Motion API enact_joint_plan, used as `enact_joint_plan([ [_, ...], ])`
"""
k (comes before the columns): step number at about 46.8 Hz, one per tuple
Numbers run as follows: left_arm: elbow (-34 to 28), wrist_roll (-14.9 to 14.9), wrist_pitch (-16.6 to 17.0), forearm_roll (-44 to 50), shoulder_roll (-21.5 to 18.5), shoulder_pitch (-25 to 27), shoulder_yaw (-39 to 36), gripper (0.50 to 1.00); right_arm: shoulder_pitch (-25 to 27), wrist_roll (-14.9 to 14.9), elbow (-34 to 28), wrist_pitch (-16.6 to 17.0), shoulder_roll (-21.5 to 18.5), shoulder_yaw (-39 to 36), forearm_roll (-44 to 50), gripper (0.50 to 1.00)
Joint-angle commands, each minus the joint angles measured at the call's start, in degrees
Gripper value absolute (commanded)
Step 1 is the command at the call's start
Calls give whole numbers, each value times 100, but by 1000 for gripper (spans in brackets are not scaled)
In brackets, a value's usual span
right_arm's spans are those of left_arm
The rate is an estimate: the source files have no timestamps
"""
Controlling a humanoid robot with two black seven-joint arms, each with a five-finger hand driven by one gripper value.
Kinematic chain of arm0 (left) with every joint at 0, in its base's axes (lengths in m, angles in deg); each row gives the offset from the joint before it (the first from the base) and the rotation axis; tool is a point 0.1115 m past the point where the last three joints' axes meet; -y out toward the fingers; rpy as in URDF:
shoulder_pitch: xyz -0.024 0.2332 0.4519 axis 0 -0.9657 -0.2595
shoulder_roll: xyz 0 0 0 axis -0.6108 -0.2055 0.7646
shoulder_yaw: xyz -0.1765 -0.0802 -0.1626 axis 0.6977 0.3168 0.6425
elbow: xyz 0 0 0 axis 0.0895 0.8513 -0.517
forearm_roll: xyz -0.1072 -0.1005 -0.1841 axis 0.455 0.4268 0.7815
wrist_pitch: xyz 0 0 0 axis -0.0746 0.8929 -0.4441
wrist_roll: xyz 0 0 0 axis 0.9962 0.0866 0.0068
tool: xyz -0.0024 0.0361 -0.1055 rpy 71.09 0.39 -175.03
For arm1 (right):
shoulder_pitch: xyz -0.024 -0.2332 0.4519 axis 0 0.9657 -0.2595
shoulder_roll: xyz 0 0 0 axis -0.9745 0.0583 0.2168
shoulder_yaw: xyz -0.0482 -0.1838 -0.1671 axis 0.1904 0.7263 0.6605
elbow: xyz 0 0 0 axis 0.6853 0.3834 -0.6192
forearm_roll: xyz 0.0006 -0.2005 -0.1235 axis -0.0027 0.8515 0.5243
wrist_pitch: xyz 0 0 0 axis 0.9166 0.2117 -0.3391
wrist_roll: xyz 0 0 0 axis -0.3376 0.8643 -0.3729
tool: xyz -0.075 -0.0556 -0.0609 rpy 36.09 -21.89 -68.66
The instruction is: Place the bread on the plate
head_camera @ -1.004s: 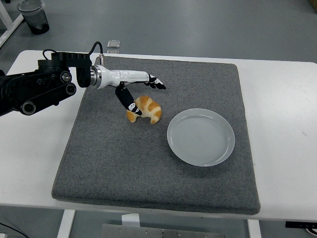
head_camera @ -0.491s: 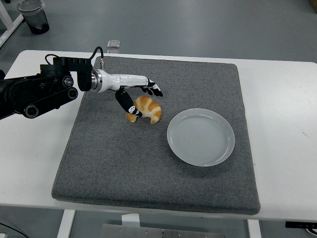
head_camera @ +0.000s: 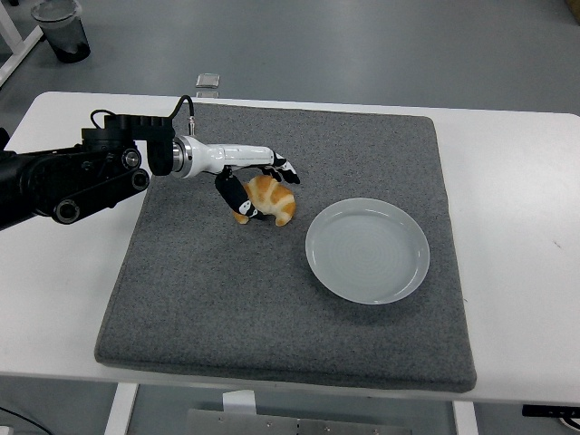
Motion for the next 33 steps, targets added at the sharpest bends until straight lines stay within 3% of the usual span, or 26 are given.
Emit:
enact_joint_plan([
  [1,71,0,3,-1,39,7,-79,889,1,1,-3,3,0,0,0,930],
  [19,150,0,38,-10,145,25,-106,874,1,1,-3,3,0,0,0,932],
  [24,176,18,65,-63,180,51,-176,797,1,1,-3,-5,0,0,0,930],
  [33,176,53,126,-282,180,60,-176,703,1,1,6,3,0,0,0,932],
])
